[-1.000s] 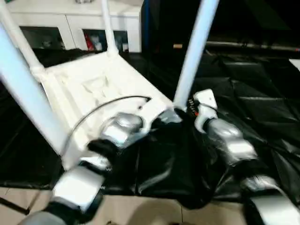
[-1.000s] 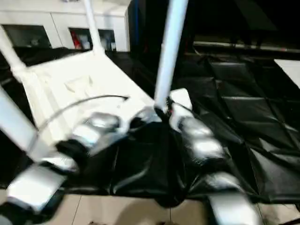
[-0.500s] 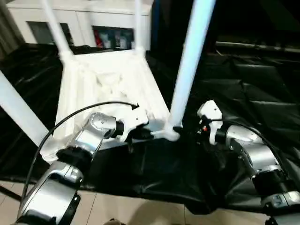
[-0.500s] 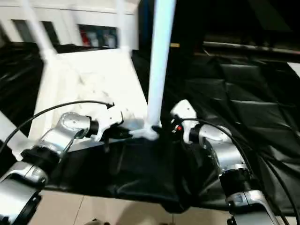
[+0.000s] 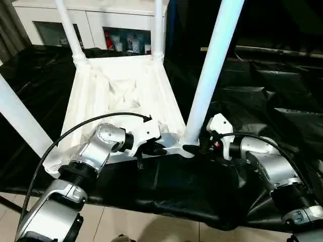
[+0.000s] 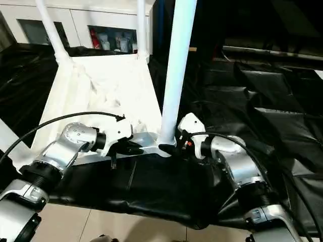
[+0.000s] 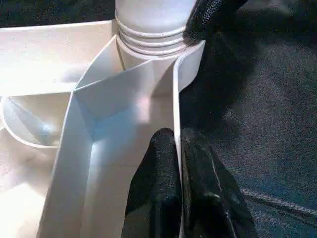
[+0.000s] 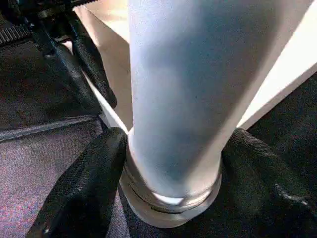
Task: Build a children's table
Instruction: Rotate leg to tighten
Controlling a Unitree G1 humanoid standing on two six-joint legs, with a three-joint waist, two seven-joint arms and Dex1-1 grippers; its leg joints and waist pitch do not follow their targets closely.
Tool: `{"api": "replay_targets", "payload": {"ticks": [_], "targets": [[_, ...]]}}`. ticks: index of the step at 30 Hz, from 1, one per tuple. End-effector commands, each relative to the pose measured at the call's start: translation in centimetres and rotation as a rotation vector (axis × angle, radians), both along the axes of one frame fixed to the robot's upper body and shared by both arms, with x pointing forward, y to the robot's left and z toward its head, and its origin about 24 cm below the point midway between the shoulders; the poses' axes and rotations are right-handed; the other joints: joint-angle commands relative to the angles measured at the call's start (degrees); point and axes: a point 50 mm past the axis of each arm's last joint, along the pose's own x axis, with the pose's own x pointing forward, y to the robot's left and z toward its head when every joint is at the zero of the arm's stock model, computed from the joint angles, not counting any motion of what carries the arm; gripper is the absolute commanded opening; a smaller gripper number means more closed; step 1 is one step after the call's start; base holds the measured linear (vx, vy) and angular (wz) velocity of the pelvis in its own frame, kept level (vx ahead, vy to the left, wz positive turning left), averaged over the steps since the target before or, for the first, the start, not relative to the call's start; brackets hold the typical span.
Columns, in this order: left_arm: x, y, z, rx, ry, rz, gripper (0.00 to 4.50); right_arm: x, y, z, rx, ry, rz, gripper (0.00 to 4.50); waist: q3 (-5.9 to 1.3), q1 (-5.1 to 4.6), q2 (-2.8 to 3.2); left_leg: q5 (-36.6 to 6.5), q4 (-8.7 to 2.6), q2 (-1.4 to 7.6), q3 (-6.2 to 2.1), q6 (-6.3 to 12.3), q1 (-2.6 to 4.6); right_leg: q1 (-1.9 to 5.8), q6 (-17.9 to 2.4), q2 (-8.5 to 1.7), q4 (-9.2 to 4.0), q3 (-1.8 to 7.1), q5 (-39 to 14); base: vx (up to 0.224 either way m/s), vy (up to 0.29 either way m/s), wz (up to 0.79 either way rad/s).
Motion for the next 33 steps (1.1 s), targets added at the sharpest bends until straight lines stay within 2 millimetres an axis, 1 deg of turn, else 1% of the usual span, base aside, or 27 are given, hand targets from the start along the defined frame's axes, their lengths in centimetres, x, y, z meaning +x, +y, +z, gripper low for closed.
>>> {"api": "replay_targets", "payload": {"ticks": [1, 2, 3, 5, 8, 9, 12, 13, 15, 16, 17, 18, 19, 20, 21, 22, 23, 24, 25, 26, 27, 28, 29, 30, 31, 32, 33], "targets": [[-0.5, -0.7, -0.4, 0.018, 0.016, -0.049, 0.0, 0.2, 0.2, 0.0, -0.013, 0.006, 0.007, 2.99, -3.96, -0.14, -0.71, -13.8, -3.7, 1.23, -0.38, 2.14, 0.8, 2.62, -12.4, -2.45, -3.01, 1.88, -13.8, 0.0, 0.0, 0.0], [-0.5, -0.7, -0.4, 0.016, 0.015, -0.047, 0.0, 0.2, 0.2, 0.0, -0.009, 0.008, 0.004, 2.99, -3.95, -0.15, -0.67, -13.8, -3.7, 1.24, -0.39, 2.14, 0.82, 2.62, -12.4, -2.45, -3.01, 1.88, -13.9, 0.0, 0.0, 0.0], [-0.5, -0.7, -0.4, 0.015, 0.014, -0.046, 0.0, 0.3, 0.2, 0.0, -0.006, 0.008, 0.002, 2.78, -3.98, -0.14, -0.64, -13.7, -3.66, 1.21, -0.38, 2.16, 0.79, 2.65, -12.4, -2.43, -3.0, 1.9, -13.7, 0.0, 0.0, 0.0], [-0.5, -0.7, -0.4, 0.016, 0.016, -0.046, 0.0, 0.3, 0.2, 0.0, 0.0, 0.009, 0.0, 2.68, -4.0, -0.16, -0.62, -13.5, -3.65, 1.19, -0.39, 2.18, 0.76, 2.7, -12.4, -2.41, -2.95, 1.89, -13.4, 0.0, 0.0, 0.0], [-0.5, -0.8, -0.3, 0.019, 0.019, -0.046, 0.0, 0.4, 0.2, 0.1, 0.007, 0.008, 0.0, 2.64, -4.03, -0.18, -0.54, -13.4, -3.63, 1.19, -0.39, 2.21, 0.78, 2.71, -12.6, -2.38, -2.89, 1.86, -12.8, 0.0, 0.0, 0.0], [-0.5, -0.8, -0.3, 0.02, 0.019, -0.046, 0.0, 0.4, 0.2, 0.1, 0.008, 0.009, 0.001, 2.64, -4.05, -0.2, -0.61, -13.4, -3.59, 1.16, -0.37, 2.2, 0.76, 2.75, -12.7, -2.38, -2.88, 1.85, -12.8, 0.0, 0.0, 0.0], [-0.5, -0.7, -0.3, 0.021, 0.023, -0.046, 0.0, 0.3, 0.3, 0.0, 0.011, 0.014, 0.006, 2.62, -4.06, -0.18, -0.47, -13.4, -3.58, 1.19, -0.39, 2.15, 0.82, 2.72, -12.8, -2.38, -2.88, 1.86, -12.7, 0.0, 0.0, 0.0], [-0.5, -0.7, -0.3, 0.022, 0.026, -0.048, 0.0, 0.2, 0.3, -0.1, 0.012, 0.017, 0.008, 2.62, -4.08, -0.2, -0.53, -13.4, -3.58, 1.18, -0.39, 2.17, 0.81, 2.76, -12.9, -2.35, -2.84, 1.85, -12.5, 0.0, 0.0, 0.0], [-0.5, -0.7, -0.4, 0.023, 0.029, -0.044, 0.0, 0.1, 0.3, -0.3, 0.01, 0.019, 0.008, 2.62, -4.17, -0.18, -0.37, -12.8, -3.52, 1.18, -0.4, 2.26, 0.82, 2.81, -13.2, -2.32, -2.67, 1.84, -11.2, 0.0, 0.0, 0.0], [-0.4, -0.7, -0.5, 0.023, 0.025, -0.015, 0.0, 0.2, 0.2, -0.6, 0.006, 0.018, -0.022, 2.62, -4.16, -0.21, -0.39, -12.8, -3.51, 1.18, -0.38, 2.31, 0.81, 2.8, -13.3, -2.29, -2.68, 1.84, -11.0, 0.0, 0.0, 0.0], [0.0, -0.8, -0.7, 0.019, 0.016, 0.032, 0.0, 0.5, 0.1, -1.0, 0.002, 0.014, -0.084, 2.62, -4.16, -0.27, -0.18, -12.8, -3.47, 1.15, -0.36, 2.24, 0.84, 2.76, -13.6, -2.29, -2.66, 1.85, -10.6, 0.0, 0.0, 0.0], [0.0, -0.8, -0.7, 0.019, 0.016, 0.032, 0.0, 0.5, 0.1, -1.0, 0.002, 0.014, -0.084, 2.62, -4.07, -0.42, -0.23, -13.2, -3.49, 1.13, -0.3, 2.14, 0.79, 2.66, -13.6, -2.31, -2.77, 1.89, -10.9, 0.0, 0.0, 0.0], [0.8, -1.2, -0.8, 0.013, -0.011, 0.124, 0.0, 0.9, -0.1, -2.0, 0.019, 0.036, -0.226, 2.62, -4.01, -0.49, -0.36, -14.4, -3.59, 1.05, -0.4, 1.65, 0.86, 2.75, -13.2, -2.34, -3.02, 1.8, -13.0, 0.0, 0.0, 0.0], [0.8, -1.2, -0.8, 0.013, -0.011, 0.124, 0.0, 0.9, -0.1, -2.0, 0.019, 0.036, -0.226, 2.62, -3.79, -0.64, -0.34, -16.1, -3.63, 0.89, -0.36, 1.05, 1.13, 2.43, -12.5, -2.35, -3.5, 1.81, -16.3, 0.0, 0.0, 0.0], [1.2, -1.5, -0.9, 0.014, -0.018, 0.17, 0.0, 1.3, -0.2, -2.5, 0.032, 0.049, -0.317, 2.62, -3.74, -0.92, -0.37, -17.4, -3.75, 0.86, -0.5, 0.38, 1.13, 2.48, -11.6, -2.35, -3.75, 1.73, -19.6, 0.0, 0.0, 0.0], [1.8, -1.8, -0.9, 0.013, -0.028, 0.238, 0.0, 1.8, -0.1, -3.0, 0.047, 0.064, -0.432, 2.62, -3.74, -0.84, -0.32, -17.8, -3.77, 0.77, -0.62, 0.05, 1.2, 2.44, -11.0, -2.42, -3.89, 1.66, -20.9, 0.0, 0.0, 0.0], [2.2, -2.2, -0.9, 0.014, -0.033, 0.299, 0.0, 2.2, -0.1, -3.4, 0.054, 0.075, -0.536, 2.62, -3.69, -1.1, 0.06, -18.6, -3.84, 0.7, -0.73, -0.64, 1.25, 2.25, -10.4, -2.34, -4.15, 1.62, -22.1, 0.0, 0.0, 0.0], [2.7, -2.7, -0.9, 0.008, -0.034, 0.371, 0.0, 2.6, 0.2, -3.7, 0.067, 0.088, -0.633, 2.62, -3.72, -1.54, 0.19, -19.6, -3.85, 0.67, -0.8, -1.38, 1.38, 2.13, -10.3, -2.32, -4.15, 1.59, -22.8, 0.0, 0.0, 0.0], [2.7, -2.7, -0.9, 0.008, -0.034, 0.371, 0.0, 2.6, 0.2, -3.7, 0.067, 0.088, -0.633, 2.62, -3.74, -1.78, 0.12, -20.0, -3.84, 0.56, -0.83, -1.58, 1.42, 2.02, -10.1, -2.26, -4.23, 1.54, -23.2, -0.064, 0.007, -0.02], [3.2, -3.4, -0.8, 0.0, -0.03, 0.451, 0.0, 3.2, 0.7, -3.9, 0.072, 0.097, -0.748, 2.62, -3.74, -2.08, 0.0, -20.6, -3.85, 0.52, -0.99, -1.42, 1.3, 2.27, -9.8, -2.23, -4.4, 1.36, -23.9, 0.0, 0.0, 0.0], [3.3, -3.8, -0.9, 0.005, -0.031, 0.478, 0.0, 3.5, 1.2, -3.9, 0.069, 0.101, -0.796, 2.62, -3.71, -2.33, 0.22, -20.7, -3.84, 0.48, -0.97, -1.25, 1.25, 2.11, -9.7, -2.28, -4.59, 1.38, -24.1, 0.0, 0.0, 0.0], [3.4, -4.0, -0.9, 0.009, -0.034, 0.496, 0.0, 3.6, 1.5, -3.9, 0.066, 0.102, -0.818, 2.62, -3.71, -2.5, 0.16, -20.9, -3.8, 0.38, -0.99, -1.21, 1.18, 2.11, -9.5, -2.21, -4.64, 1.3, -24.5, 0.0, 0.0, 0.0], [3.5, -4.6, -1.1, 0.02, -0.04, 0.533, 0.0, 4.0, 2.4, -3.8, 0.039, 0.082, -0.863, 2.62, -3.77, -2.6, -0.09, -21.1, -3.82, 0.32, -1.06, -0.96, 1.05, 2.24, -9.2, -2.2, -4.73, 1.17, -24.9, 0.0, 0.0, 0.0], [3.5, -4.8, -1.2, 0.022, -0.041, 0.54, 0.0, 4.0, 2.7, -3.8, 0.032, 0.073, -0.865, 2.62, -3.7, -2.85, 0.04, -21.4, -3.74, 0.25, -1.03, -1.05, 1.19, 1.88, -9.1, -2.14, -4.85, 1.18, -25.5, 0.0, 0.0, 0.0], [3.5, -5.0, -1.2, 0.024, -0.042, 0.55, 0.0, 4.1, 3.1, -3.7, 0.021, 0.06, -0.867, 2.62, -3.71, -2.79, 0.01, -21.8, -3.75, 0.23, -1.07, -0.88, 1.35, 1.9, -8.9, -2.18, -5.04, 1.06, -26.0, 0.0, 0.0, 0.0], [3.5, -5.1, -1.3, 0.024, -0.043, 0.557, 0.0, 4.2, 3.5, -3.7, 0.01, 0.05, -0.856, 2.62, -3.75, -2.81, -0.06, -21.9, -3.68, 0.19, -1.03, -0.37, 1.28, 1.92, -8.7, -2.18, -5.14, 1.04, -25.9, 0.0, 0.0, 0.0], [3.5, -5.4, -1.3, 0.026, -0.045, 0.558, 0.0, 4.2, 4.0, -3.6, 0.008, 0.044, -0.845, 2.62, -3.79, -2.89, 0.05, -21.8, -3.75, 0.26, -1.07, -0.14, 1.1, 1.96, -8.8, -2.16, -5.05, 1.06, -25.1, 0.0, 0.0, 0.0]]}}
